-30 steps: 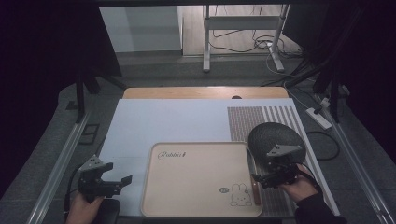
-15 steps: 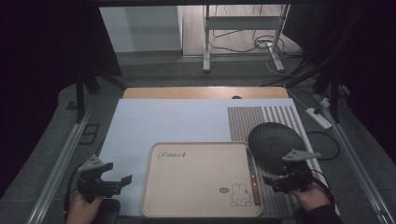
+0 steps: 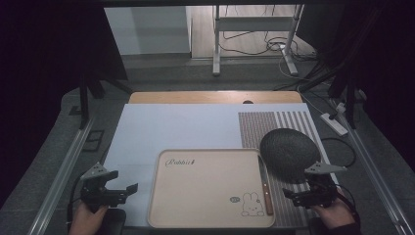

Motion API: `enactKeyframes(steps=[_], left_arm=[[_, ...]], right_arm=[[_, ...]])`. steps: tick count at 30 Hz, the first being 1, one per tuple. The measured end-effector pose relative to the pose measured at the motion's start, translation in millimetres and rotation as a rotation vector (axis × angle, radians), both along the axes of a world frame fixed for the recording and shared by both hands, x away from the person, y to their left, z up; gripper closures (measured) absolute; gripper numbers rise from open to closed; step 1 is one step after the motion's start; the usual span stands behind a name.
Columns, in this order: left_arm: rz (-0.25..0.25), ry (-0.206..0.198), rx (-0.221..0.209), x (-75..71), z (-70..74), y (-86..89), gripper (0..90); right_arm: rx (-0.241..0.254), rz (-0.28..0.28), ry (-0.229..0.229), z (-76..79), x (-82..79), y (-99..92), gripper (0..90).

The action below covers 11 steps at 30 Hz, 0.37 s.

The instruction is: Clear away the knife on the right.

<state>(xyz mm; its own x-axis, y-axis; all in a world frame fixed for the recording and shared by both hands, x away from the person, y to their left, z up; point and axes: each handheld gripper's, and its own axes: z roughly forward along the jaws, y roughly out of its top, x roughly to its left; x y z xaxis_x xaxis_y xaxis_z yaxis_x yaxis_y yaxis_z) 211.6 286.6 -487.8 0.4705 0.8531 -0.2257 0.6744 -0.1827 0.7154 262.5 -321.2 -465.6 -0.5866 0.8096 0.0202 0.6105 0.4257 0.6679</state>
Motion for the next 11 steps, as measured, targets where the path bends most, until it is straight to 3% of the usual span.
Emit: enactKeyframes(steps=[6,11], left_arm=[[0.002,0.000,-0.008,0.0,-0.2,0.8,3.6],[0.000,0.001,-0.009,0.7,0.0,0.5,3.6]], right_arm=[[-0.028,-0.024,-0.005,1.6,-6.7,-4.8,0.0],[-0.011,-0.038,-0.015,2.5,-9.6,-9.3,0.0]])
